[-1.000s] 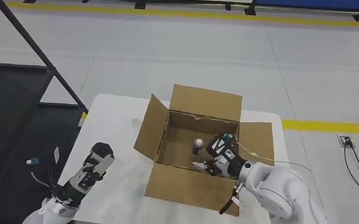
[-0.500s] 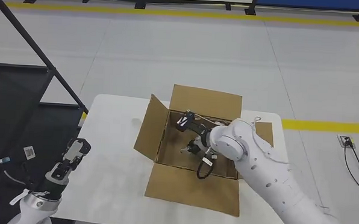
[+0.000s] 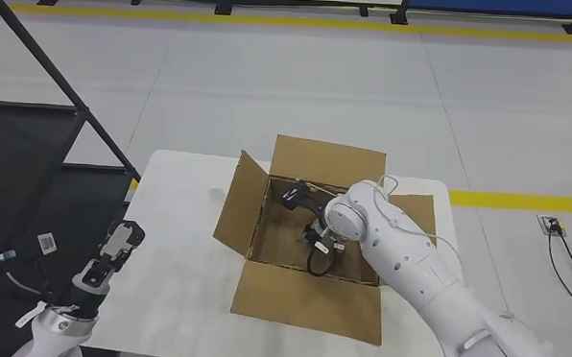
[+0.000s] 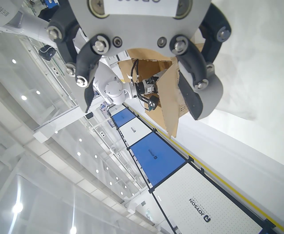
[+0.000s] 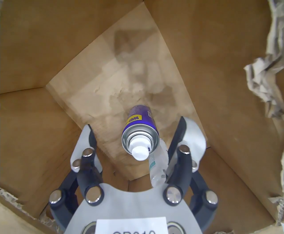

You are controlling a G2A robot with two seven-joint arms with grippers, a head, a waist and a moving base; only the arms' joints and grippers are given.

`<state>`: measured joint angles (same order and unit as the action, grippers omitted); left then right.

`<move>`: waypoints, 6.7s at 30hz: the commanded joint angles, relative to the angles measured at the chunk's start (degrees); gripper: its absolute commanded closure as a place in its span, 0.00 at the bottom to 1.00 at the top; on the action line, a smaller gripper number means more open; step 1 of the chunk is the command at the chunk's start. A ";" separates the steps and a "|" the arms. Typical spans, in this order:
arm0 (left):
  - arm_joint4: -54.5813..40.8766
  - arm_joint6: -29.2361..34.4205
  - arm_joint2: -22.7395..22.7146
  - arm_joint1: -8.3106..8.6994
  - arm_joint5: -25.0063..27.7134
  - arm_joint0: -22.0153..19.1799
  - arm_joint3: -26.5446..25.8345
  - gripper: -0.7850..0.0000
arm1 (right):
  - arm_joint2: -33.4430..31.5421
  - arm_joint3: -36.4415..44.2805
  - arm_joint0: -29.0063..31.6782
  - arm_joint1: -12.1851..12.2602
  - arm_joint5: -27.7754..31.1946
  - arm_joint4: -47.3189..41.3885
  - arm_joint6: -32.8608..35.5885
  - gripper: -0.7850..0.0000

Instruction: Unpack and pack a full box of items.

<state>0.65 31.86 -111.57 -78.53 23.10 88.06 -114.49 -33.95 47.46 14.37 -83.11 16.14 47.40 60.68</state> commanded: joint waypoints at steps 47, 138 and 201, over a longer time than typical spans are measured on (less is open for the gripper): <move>0.00 0.00 0.00 0.00 0.00 0.00 0.00 0.00 | -63.96 50.39 44.21 15.67 -7.19 19.92 13.49 1.00; 0.00 0.00 0.00 0.00 0.00 0.00 0.00 0.00 | -43.95 22.45 26.87 15.99 -7.81 21.23 10.33 1.00; 0.00 0.00 0.00 0.00 0.00 0.00 0.00 0.00 | -6.14 11.35 5.37 6.19 0.11 3.59 0.88 0.39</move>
<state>0.65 31.86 -111.57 -78.53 23.10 88.06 -114.49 -40.44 59.89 20.13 -76.63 16.19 51.23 61.58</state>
